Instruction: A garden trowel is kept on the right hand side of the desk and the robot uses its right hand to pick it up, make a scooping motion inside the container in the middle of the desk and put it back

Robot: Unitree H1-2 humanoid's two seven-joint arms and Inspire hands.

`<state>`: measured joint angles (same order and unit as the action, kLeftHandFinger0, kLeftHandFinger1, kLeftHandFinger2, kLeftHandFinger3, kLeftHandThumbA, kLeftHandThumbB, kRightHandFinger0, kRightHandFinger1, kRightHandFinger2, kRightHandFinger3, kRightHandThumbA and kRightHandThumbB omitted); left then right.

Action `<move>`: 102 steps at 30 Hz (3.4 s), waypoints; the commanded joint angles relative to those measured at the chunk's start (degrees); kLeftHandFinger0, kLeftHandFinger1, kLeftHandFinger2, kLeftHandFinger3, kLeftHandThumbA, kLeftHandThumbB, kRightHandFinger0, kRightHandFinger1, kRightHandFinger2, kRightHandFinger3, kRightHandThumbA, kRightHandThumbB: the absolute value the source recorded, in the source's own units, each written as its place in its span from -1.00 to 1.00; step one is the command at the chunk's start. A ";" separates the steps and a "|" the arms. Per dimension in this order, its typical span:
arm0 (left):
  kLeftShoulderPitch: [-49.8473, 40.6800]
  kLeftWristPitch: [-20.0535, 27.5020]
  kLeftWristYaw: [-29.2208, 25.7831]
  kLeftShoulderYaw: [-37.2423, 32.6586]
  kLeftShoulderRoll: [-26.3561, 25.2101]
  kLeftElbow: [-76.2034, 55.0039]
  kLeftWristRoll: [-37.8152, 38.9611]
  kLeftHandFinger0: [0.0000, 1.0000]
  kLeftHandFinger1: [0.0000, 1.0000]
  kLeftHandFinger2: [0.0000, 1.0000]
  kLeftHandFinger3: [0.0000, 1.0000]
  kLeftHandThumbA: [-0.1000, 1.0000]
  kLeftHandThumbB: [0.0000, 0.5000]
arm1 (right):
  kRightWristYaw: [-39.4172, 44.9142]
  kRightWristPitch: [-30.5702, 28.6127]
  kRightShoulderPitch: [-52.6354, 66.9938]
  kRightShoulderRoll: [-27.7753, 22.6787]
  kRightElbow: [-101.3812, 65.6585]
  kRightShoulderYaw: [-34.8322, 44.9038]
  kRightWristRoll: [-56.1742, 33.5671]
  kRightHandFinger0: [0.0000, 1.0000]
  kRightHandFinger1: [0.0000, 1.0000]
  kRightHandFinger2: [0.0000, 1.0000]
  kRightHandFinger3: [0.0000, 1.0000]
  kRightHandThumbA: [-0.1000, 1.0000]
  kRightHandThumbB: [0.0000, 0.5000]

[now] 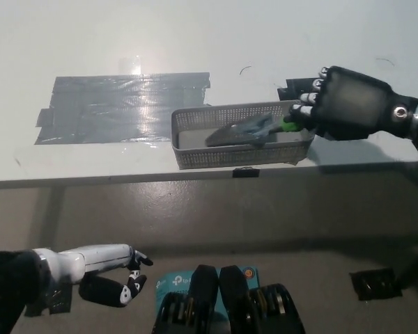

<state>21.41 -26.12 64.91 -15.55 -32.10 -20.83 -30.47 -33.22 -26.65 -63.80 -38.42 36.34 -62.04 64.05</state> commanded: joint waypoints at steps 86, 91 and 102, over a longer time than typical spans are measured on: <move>-12.96 -0.81 -4.70 2.73 -1.49 -1.08 1.47 1.00 1.00 1.00 1.00 1.00 1.00 | 64.57 38.86 12.97 8.63 -6.54 37.75 -14.57 1.00 1.00 1.00 1.00 0.25 0.98; -13.50 -0.81 -4.75 2.68 -1.51 -1.02 1.20 1.00 1.00 1.00 1.00 1.00 1.00 | 68.51 40.28 13.38 7.64 -10.55 38.75 -15.77 1.00 1.00 1.00 1.00 0.43 1.00; -14.01 -0.81 -3.87 3.53 -1.02 -1.42 0.34 1.00 1.00 1.00 1.00 1.00 1.00 | 77.95 44.27 14.46 -2.31 -30.54 46.84 -23.15 1.00 1.00 1.00 1.00 0.71 1.00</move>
<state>8.28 -26.10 61.73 -13.93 -32.04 -21.24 -29.65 23.98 6.60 -45.49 -30.68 23.83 -24.36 54.15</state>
